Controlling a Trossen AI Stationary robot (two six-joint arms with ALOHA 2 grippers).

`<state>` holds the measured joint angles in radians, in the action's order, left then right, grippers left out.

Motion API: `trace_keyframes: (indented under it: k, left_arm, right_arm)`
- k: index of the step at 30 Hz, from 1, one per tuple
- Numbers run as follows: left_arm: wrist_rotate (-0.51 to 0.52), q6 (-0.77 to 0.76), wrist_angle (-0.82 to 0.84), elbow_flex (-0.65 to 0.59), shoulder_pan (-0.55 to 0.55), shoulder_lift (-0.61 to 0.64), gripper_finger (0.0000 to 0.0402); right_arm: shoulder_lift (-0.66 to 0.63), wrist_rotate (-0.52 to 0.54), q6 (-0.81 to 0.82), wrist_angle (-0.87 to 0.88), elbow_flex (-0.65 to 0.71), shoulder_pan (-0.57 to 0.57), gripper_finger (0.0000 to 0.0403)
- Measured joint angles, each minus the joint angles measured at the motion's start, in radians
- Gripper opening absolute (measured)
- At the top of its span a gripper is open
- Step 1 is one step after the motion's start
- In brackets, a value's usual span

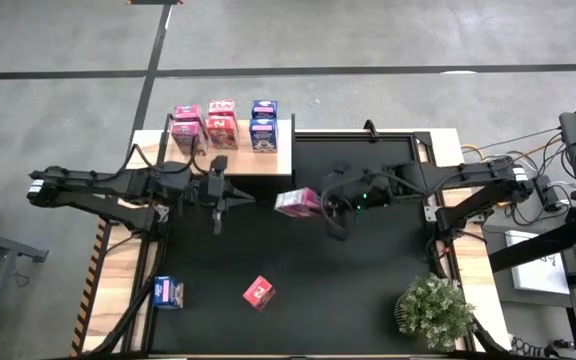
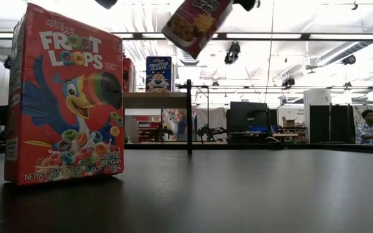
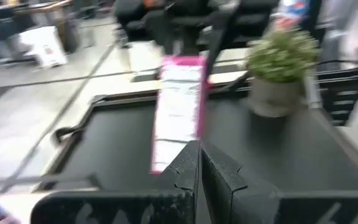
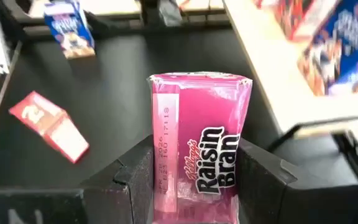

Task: Stack cereal on shelf
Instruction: Align the purple cereal box with the other purple cereal box on the shelf

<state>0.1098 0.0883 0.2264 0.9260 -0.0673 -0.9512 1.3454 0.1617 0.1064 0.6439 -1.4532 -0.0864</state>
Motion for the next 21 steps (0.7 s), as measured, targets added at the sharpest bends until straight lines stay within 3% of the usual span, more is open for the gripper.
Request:
trace_keyframes:
  k: [6,21]
  left_arm:
    - [0.115,0.003,0.029,0.001,-0.001,0.041,0.0]
    - [0.117,0.041,0.029,-0.009,-0.001,0.142,0.0]
  right_arm:
    - [0.033,-0.112,-0.109,-0.052,-0.062,0.093,0.0177]
    - [0.409,-0.145,-0.34,0.047,-0.526,0.232,0.0177]
